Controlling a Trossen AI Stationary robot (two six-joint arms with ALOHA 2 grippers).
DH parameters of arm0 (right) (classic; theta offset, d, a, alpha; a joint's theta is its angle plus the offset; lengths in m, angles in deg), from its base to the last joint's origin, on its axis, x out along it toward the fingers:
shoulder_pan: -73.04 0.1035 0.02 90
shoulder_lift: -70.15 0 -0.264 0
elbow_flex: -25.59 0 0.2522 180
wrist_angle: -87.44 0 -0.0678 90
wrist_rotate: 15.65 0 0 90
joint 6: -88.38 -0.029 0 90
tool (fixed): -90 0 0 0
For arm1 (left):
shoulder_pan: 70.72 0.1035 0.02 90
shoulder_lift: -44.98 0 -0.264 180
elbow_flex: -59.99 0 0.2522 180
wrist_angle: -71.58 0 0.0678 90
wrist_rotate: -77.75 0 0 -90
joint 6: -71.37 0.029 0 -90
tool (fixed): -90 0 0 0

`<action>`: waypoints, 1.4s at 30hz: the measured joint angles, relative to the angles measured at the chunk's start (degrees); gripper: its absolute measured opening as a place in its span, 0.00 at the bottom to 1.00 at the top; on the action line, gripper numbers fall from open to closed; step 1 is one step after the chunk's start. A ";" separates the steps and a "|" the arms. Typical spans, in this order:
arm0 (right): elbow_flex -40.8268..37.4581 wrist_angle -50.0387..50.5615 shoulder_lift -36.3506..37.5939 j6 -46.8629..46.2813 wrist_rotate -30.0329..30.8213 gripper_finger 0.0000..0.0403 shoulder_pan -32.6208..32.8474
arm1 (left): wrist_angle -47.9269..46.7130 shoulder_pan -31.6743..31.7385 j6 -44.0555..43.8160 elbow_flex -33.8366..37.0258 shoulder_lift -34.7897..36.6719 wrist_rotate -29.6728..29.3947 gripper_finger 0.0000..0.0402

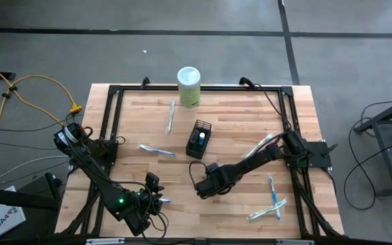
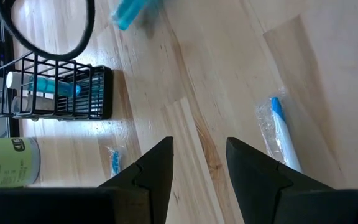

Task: Pick & Place toothbrushing station
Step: Put the blue mouthwash into the middle section of the black wire organizer

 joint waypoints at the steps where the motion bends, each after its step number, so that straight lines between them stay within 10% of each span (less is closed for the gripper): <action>1: 0.05 0.00 0.14 1.11 0.23 0.21 0.05 | 0.18 0.00 -0.01 0.00 0.00 -0.01 0.35; 42: 1.75 -16.96 13.13 25.61 7.84 0.21 13.52 | 41.69 0.25 54.19 -0.02 0.00 -12.34 0.35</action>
